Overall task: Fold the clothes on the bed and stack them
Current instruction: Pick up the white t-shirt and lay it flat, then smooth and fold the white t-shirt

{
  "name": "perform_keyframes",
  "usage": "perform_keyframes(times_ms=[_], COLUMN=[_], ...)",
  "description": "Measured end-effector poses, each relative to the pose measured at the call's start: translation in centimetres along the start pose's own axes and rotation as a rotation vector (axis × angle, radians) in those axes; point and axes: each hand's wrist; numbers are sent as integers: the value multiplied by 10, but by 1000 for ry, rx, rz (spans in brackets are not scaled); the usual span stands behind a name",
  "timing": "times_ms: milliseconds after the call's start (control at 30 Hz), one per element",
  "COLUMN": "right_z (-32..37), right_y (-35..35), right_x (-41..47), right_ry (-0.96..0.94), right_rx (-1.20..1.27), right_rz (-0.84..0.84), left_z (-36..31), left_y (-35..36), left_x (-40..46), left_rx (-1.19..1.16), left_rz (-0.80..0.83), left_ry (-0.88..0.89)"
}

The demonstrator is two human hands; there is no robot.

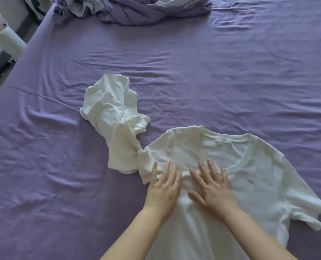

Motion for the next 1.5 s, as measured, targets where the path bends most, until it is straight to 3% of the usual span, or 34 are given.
perform_keyframes(times_ms=[200,400,533,600,667,933,1200,1367,1500], right_z=[-29,-57,-69,-72,-75,-81,-15,11,13], right_y=[11,17,10,11,16,21,33,33,41], right_x=[-83,-152,-173,-177,-180,-208,-274,-304,-332], right_ry=[139,439,632,688,691,548,627,670,644], right_rx=[28,118,261,311,376,292,394,469,511], right_rz=[69,78,-26,-144,-186,-225,21,129,117], left_z=[-55,-64,-62,-63,-63,-50,-125,-145,-140], left_y=[-2,1,-6,-9,-8,-7,-17,-21,-21], left_x=[-41,-67,-72,-73,-79,-106,-167,-202,-226], left_rx=[-264,-330,-401,-457,-510,-419,-664,-636,-664], left_rz=[179,307,227,72,-33,63,143,325,351], left_ry=[-172,-468,-573,-613,-609,-556,-694,-747,-737])
Point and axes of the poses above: each hand's wrist, its own x-axis towards the middle knuckle, its own y-axis out of the palm, z = x × y, and after that the axes turned 9 degrees about y, right-handed
